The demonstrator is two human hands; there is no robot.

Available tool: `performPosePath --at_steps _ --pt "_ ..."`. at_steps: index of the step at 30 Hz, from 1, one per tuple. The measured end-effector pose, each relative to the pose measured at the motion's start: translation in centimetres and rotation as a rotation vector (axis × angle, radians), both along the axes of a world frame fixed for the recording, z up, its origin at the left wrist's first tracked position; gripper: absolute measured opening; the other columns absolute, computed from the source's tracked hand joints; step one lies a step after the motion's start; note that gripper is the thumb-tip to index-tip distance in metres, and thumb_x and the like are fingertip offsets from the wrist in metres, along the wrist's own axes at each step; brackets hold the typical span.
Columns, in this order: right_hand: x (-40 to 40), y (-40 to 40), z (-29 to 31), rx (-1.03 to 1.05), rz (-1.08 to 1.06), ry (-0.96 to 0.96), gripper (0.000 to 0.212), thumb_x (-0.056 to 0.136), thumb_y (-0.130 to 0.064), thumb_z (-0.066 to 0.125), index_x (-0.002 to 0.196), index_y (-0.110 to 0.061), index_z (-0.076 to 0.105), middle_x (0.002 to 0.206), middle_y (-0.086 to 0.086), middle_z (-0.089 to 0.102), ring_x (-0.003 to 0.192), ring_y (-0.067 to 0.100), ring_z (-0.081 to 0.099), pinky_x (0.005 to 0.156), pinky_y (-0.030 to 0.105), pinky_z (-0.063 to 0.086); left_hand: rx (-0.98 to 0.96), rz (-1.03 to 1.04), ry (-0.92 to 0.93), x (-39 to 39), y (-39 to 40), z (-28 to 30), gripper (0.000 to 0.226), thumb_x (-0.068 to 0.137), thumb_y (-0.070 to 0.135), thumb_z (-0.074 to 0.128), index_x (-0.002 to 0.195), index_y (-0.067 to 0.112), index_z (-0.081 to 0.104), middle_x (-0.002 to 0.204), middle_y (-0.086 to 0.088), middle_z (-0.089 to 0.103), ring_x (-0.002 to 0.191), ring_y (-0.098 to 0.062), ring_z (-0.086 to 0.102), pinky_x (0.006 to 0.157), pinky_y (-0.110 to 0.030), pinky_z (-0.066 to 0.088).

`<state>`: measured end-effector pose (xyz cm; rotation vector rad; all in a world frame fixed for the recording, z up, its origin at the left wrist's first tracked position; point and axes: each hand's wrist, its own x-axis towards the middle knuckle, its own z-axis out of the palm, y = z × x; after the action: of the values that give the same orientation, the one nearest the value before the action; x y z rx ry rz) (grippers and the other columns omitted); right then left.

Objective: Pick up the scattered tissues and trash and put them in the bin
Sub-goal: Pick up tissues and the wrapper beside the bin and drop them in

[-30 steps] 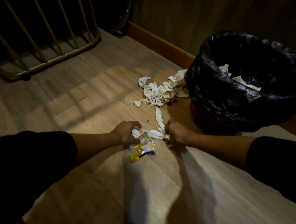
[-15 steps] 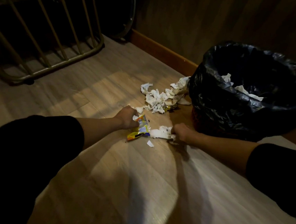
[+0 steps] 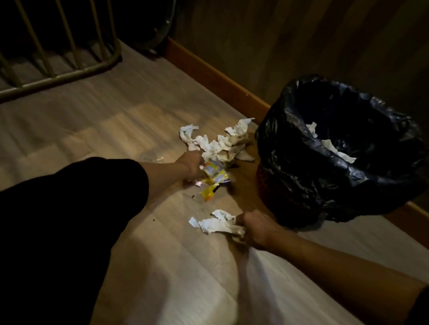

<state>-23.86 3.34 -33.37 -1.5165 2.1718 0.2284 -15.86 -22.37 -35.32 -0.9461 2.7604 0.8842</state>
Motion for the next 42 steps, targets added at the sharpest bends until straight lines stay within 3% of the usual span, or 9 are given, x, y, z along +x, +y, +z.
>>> performPosePath --at_steps 7,14,17,22,26,30,35,39,42 --pt "-0.2 0.2 4.8 0.057 -0.007 0.131 0.025 0.088 -0.024 0.060 0.107 -0.010 0.069 0.107 0.019 0.069 0.102 0.038 0.066 0.076 0.034 0.050 0.033 0.083 0.145 3.3 1.8 -1.6 0.044 0.071 0.030 0.079 0.109 0.009 0.071 0.118 -0.017 0.068 0.113 -0.035 0.061 0.091 -0.037 0.049" --pt "-0.3 -4.0 4.1 -0.025 -0.086 0.076 0.036 0.085 -0.028 0.065 0.116 -0.012 0.065 0.116 0.016 0.069 0.111 0.033 0.064 0.085 0.034 0.052 0.068 0.099 0.106 8.1 -0.7 -0.2 0.043 0.068 0.036 0.080 0.105 0.014 0.072 0.108 -0.012 0.070 0.107 -0.030 0.062 0.085 -0.030 0.044" --pt "1.7 -5.6 2.8 -0.013 0.022 -0.025 0.048 0.082 -0.028 0.068 0.128 -0.018 0.058 0.120 0.012 0.067 0.113 0.032 0.063 0.083 0.030 0.049 0.059 0.141 0.158 10.7 -2.4 0.7 0.037 0.070 0.033 0.082 0.097 0.009 0.074 0.096 -0.012 0.073 0.095 -0.029 0.067 0.072 -0.024 0.036" --pt "5.1 -6.7 0.1 -0.007 0.218 -0.109 0.057 0.087 -0.031 0.065 0.141 -0.026 0.044 0.123 0.011 0.057 0.108 0.031 0.060 0.080 0.027 0.043 0.075 0.183 0.136 14.2 -4.4 2.0 0.040 0.074 0.029 0.082 0.108 0.011 0.072 0.096 -0.010 0.071 0.089 -0.024 0.063 0.075 -0.029 0.043" --pt "6.0 -5.7 -2.0 -0.089 0.268 -0.080 0.039 0.091 -0.038 0.053 0.128 -0.038 0.043 0.123 0.007 0.040 0.107 0.027 0.047 0.079 0.035 0.047 0.082 0.257 0.100 15.6 -5.1 1.8 0.048 0.073 0.025 0.082 0.117 0.013 0.067 0.097 -0.008 0.066 0.090 -0.021 0.057 0.075 -0.024 0.037" --pt "5.6 -4.9 -2.9 -0.159 0.332 -0.125 0.013 0.095 -0.027 0.049 0.107 -0.023 0.051 0.112 0.009 0.046 0.094 0.024 0.047 0.080 0.037 0.046 0.051 0.204 -0.027 16.4 -5.2 1.4 0.065 0.064 0.041 0.076 0.122 0.015 0.061 0.117 -0.014 0.068 0.113 -0.034 0.059 0.089 -0.033 0.045" --pt "4.4 -4.1 -3.4 -0.158 0.285 -0.166 0.015 0.084 -0.018 0.058 0.099 -0.014 0.061 0.107 0.010 0.055 0.093 0.028 0.055 0.082 0.040 0.049 -0.005 0.117 -0.173 15.7 -5.0 0.3 0.064 0.073 0.042 0.077 0.130 0.020 0.059 0.127 -0.012 0.065 0.122 -0.032 0.056 0.095 -0.029 0.044" --pt "3.7 -3.9 -2.8 -0.126 0.203 -0.188 0.018 0.086 -0.013 0.057 0.104 -0.010 0.060 0.112 0.012 0.055 0.096 0.029 0.056 0.082 0.034 0.046 -0.024 0.058 -0.192 14.3 -4.4 1.8 0.049 0.076 0.034 0.075 0.122 0.019 0.067 0.116 -0.012 0.072 0.114 -0.030 0.063 0.091 -0.030 0.048" --pt "3.3 -3.3 -2.1 -0.124 0.164 -0.156 0.021 0.088 -0.008 0.055 0.109 -0.007 0.057 0.114 0.012 0.053 0.090 0.023 0.050 0.074 0.028 0.036 -0.013 0.050 -0.182 13.8 -4.0 2.4 0.057 0.069 0.045 0.069 0.118 0.016 0.070 0.113 -0.014 0.073 0.112 -0.031 0.065 0.091 -0.032 0.050"
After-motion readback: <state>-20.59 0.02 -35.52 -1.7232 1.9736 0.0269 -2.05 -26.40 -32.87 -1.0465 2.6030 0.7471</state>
